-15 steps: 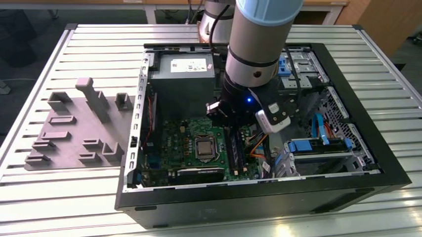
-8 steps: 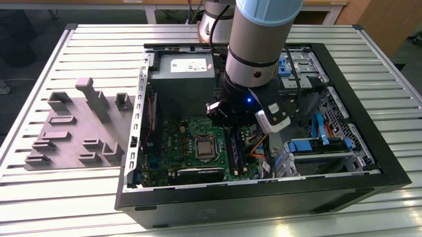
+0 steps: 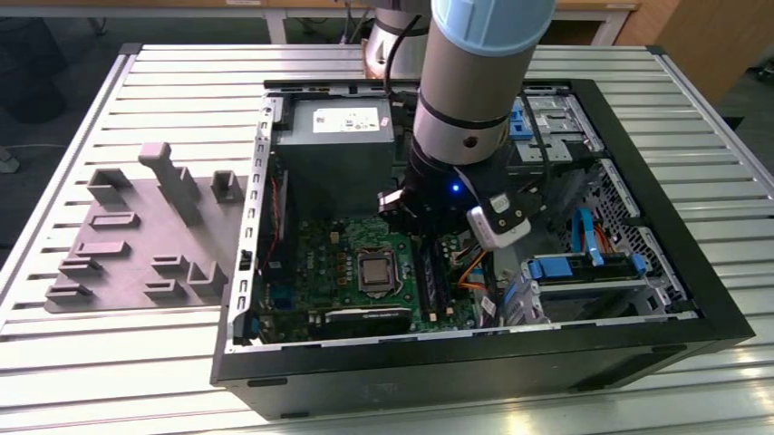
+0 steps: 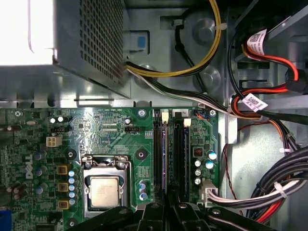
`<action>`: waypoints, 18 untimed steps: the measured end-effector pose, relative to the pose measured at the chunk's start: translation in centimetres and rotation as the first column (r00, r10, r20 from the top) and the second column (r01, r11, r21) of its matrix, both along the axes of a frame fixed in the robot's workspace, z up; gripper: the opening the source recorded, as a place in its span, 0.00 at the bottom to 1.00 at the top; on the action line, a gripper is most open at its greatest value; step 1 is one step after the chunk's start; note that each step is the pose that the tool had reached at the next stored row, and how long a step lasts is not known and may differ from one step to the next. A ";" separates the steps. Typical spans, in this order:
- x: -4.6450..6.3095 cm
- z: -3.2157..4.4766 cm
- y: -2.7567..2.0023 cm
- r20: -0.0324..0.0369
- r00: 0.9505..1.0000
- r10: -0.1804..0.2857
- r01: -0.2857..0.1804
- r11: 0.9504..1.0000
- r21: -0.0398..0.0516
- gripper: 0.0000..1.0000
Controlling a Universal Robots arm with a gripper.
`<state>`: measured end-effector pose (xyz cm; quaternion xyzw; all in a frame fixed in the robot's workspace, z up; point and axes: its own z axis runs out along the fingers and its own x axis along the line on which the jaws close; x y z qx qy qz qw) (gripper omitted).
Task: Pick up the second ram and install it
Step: 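Insert the second ram into the second slot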
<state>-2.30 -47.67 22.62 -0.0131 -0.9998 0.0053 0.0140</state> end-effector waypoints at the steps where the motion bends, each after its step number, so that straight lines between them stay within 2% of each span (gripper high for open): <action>1: 0.0 -0.13 0.00 0.000 1.000 0.000 0.000 1.000 0.000 0.14; 18: 0.0 -1.00 -0.01 0.000 1.000 -0.008 0.008 1.000 0.000 0.14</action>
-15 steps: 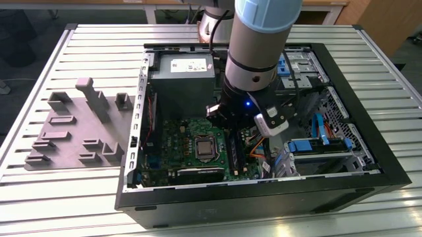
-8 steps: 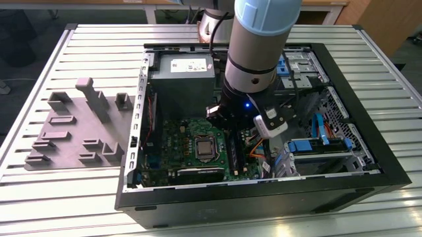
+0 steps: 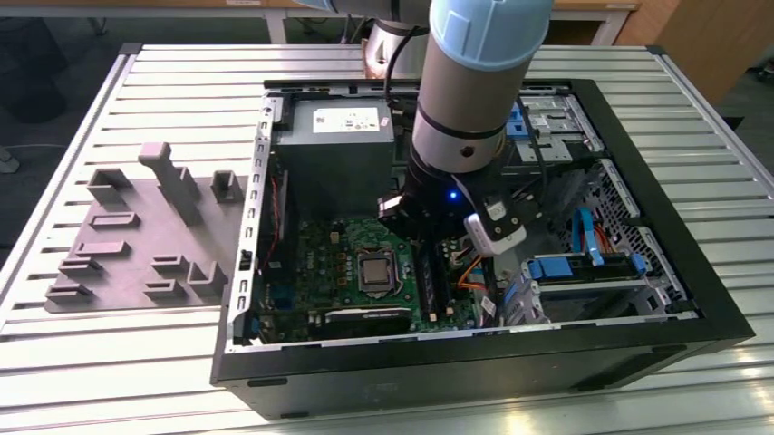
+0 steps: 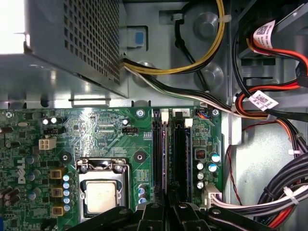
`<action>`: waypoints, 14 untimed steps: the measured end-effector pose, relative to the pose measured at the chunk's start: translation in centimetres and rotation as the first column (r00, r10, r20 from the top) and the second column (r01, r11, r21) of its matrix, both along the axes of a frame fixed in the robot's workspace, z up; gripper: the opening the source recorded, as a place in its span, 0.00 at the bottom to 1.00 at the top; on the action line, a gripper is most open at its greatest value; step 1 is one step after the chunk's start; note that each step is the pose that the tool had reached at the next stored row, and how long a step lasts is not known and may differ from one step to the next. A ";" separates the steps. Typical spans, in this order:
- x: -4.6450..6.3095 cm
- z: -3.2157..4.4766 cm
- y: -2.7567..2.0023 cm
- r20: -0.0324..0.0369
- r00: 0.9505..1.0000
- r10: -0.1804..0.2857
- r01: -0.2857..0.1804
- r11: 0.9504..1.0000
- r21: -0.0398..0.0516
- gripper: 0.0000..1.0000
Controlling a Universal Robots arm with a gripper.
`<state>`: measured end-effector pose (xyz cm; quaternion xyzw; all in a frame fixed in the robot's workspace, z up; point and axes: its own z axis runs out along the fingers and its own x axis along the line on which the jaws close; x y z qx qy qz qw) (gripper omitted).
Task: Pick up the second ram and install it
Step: 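Insert the second ram into the second slot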
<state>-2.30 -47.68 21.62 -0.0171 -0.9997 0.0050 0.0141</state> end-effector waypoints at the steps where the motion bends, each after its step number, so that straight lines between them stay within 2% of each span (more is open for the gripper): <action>1: 0.0 -0.01 0.00 0.000 1.000 0.000 0.000 1.000 0.000 0.14; 14: 0.0 -0.22 0.00 0.000 1.000 -0.008 0.008 1.000 0.001 0.14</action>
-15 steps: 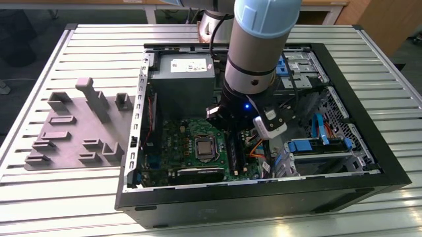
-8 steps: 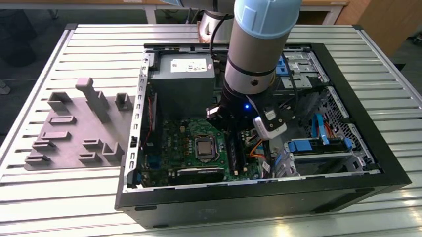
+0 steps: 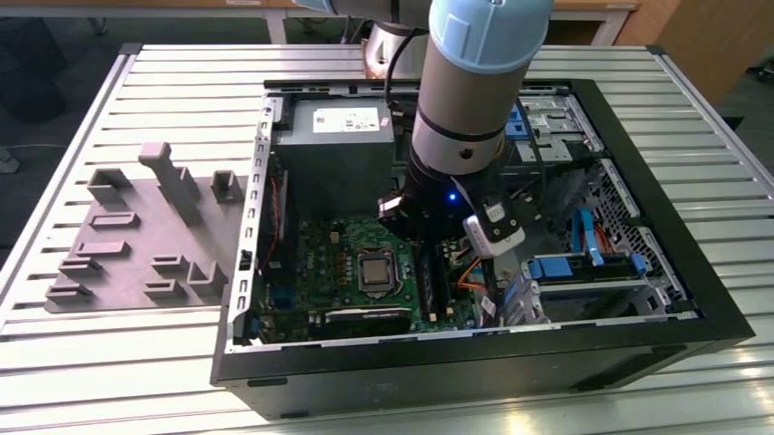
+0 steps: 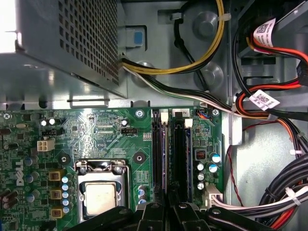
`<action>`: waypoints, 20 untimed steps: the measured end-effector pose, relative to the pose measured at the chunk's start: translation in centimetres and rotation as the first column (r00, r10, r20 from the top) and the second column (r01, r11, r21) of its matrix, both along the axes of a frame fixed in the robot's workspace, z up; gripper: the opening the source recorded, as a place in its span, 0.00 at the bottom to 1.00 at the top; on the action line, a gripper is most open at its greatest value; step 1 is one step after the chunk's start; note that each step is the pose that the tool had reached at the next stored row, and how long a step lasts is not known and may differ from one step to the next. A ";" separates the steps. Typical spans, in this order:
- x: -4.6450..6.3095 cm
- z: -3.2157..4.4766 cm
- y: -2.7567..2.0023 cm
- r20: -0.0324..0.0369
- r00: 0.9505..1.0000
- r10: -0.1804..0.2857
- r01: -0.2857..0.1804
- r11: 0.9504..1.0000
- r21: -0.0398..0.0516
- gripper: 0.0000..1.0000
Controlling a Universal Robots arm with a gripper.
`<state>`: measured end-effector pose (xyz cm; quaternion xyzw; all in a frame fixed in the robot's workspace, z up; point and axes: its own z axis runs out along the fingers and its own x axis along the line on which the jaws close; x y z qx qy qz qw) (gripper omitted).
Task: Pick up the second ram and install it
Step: 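Insert the second ram into the second slot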
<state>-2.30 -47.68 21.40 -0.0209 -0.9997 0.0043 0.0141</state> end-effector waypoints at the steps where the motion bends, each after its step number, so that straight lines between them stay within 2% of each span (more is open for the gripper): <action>1: 0.0 -0.03 0.00 0.000 1.000 0.000 0.000 1.000 0.000 0.14; 15: 0.0 -0.11 0.01 0.000 1.000 -0.001 0.001 1.000 0.000 0.14; 20: 0.0 0.03 0.00 0.000 1.000 -0.001 0.001 1.000 -0.004 0.14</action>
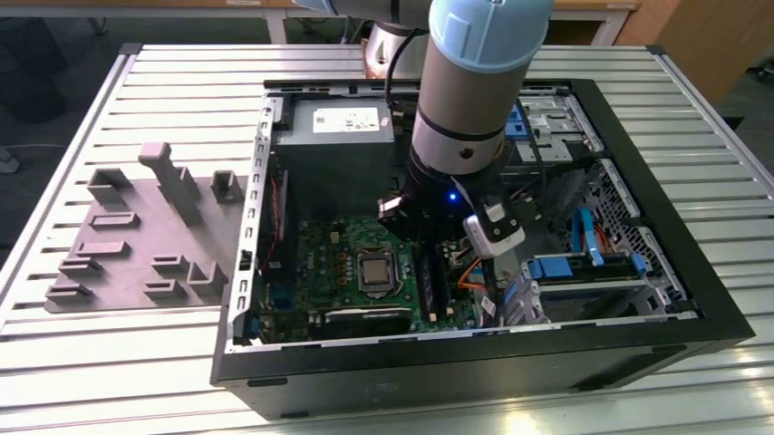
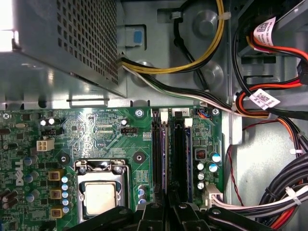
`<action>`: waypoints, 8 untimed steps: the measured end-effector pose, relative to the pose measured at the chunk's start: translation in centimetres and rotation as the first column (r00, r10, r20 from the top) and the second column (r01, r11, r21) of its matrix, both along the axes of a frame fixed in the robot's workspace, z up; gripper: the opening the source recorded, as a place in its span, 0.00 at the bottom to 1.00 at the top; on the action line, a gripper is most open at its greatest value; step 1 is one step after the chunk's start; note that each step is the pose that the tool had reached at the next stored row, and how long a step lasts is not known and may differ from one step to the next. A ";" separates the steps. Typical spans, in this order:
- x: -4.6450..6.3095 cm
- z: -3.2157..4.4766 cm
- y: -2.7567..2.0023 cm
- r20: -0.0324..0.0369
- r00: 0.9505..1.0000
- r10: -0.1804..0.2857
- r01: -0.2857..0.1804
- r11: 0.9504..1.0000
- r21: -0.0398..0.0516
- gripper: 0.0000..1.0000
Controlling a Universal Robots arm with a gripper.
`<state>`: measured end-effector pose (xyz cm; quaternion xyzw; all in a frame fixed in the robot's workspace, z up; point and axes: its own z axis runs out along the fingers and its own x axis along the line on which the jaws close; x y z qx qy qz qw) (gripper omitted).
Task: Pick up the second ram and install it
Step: 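Insert the second ram into the second slot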
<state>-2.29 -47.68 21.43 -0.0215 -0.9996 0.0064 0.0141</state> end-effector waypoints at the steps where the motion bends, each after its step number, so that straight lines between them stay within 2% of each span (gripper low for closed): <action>1: 0.0 0.00 0.00 0.000 1.000 0.000 0.000 1.000 0.000 0.14; 8: 0.2 0.00 0.00 0.000 1.000 0.011 -0.011 1.000 -0.001 0.14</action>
